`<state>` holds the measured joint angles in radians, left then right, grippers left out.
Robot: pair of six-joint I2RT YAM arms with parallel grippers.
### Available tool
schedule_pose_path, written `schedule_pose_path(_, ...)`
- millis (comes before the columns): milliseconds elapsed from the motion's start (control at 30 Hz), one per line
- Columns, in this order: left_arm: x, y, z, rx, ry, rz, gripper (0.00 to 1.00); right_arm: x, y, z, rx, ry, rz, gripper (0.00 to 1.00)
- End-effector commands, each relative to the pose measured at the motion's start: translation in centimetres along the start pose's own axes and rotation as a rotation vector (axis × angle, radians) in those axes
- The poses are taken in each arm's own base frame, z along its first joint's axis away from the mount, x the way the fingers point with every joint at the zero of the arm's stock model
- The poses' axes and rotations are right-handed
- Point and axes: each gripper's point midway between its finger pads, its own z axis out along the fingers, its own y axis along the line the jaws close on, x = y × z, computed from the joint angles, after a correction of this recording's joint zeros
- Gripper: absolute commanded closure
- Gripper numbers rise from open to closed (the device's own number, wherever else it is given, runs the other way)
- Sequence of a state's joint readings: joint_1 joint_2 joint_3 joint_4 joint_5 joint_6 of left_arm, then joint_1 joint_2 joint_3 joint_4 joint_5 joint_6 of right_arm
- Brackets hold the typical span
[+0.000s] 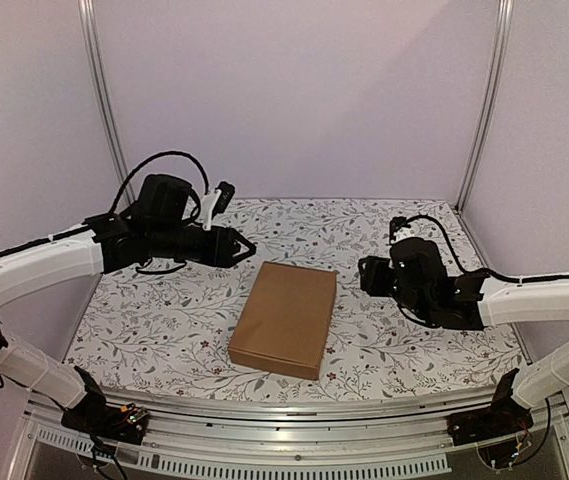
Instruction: Fold the paper box
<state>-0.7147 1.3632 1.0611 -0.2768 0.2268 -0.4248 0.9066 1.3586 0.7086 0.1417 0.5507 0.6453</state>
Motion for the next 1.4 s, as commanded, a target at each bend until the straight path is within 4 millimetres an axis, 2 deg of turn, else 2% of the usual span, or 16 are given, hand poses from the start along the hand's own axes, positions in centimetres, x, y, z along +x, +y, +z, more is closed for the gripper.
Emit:
schedule_pose_path(0,-1.9,1.7,-2.8,-0.126,-0.072,0.030,0.47,-3.4,-1.9,-2.2,0.129,-0.039,-0.218,0.24)
schedule_pose_path(33,-2.2,1.7,-3.5,-0.141,-0.083,0.037,0.36,-4.5,-2.0,-2.9,0.134,-0.058,-0.228,0.18)
schedule_pose_path(67,-2.7,1.6,-4.2,-0.150,-0.098,0.044,0.11,-5.4,-2.0,-3.4,0.143,-0.074,-0.246,0.06)
schedule_pose_path(100,-3.1,1.6,-4.8,-0.159,-0.110,0.051,0.03,-6.1,-2.1,-3.9,0.153,-0.087,-0.260,0.02)
schedule_pose_path(133,-3.5,1.5,-5.5,-0.166,-0.123,0.060,0.01,-7.0,-2.2,-4.5,0.158,-0.105,-0.280,0.01)
schedule_pose_path(300,-5.0,1.2,-8.4,-0.203,-0.140,0.090,0.00,-10.7,-2.3,-6.8,0.192,-0.149,-0.364,0.01)
schedule_pose_path(433,-7.1,1.2,-11.1,-0.216,-0.177,0.093,0.00,-14.0,-3.5,-8.3,0.242,-0.140,-0.408,0.01)
schedule_pose_path(533,-8.5,2.3,-12.9,-0.235,-0.206,0.075,0.01,-15.7,-4.6,-8.6,0.232,-0.074,-0.395,0.01)
schedule_pose_path(667,-9.5,4.9,-14.1,-0.270,-0.232,0.040,0.00,-17.3,-7.8,-8.4,0.258,-0.004,-0.310,0.01)
schedule_pose_path(733,-9.4,7.1,-14.2,-0.295,-0.234,0.000,0.00,-17.7,-9.8,-8.1,0.244,0.011,-0.210,0.01)
schedule_pose_path(867,-8.1,12.1,-14.5,-0.350,-0.240,-0.124,0.00,-16.8,-14.3,-7.1,0.212,0.090,0.008,0.01)
schedule_pose_path(1000,-5.9,14.6,-14.2,-0.415,-0.228,-0.151,0.00,-15.3,-16.7,-6.8,0.289,0.105,0.005,0.01)
schedule_pose_path(1100,-5.4,14.8,-14.3,-0.428,-0.225,-0.149,0.00,-15.1,-17.8,-7.3,0.341,0.071,0.005,0.01)
schedule_pose_path(1200,-5.7,14.5,-14.8,-0.420,-0.237,-0.140,0.00,-15.9,-18.2,-8.3,0.364,0.006,0.010,0.01)
schedule_pose_path(1300,-5.9,14.5,-15.5,-0.413,-0.266,-0.141,0.00,-16.5,-18.2,-9.2,0.364,-0.040,0.002,0.01)
schedule_pose_path(1367,-6.1,14.6,-16.0,-0.409,-0.290,-0.147,0.00,-16.7,-17.2,-9.5,0.309,-0.044,-0.006,0.01)
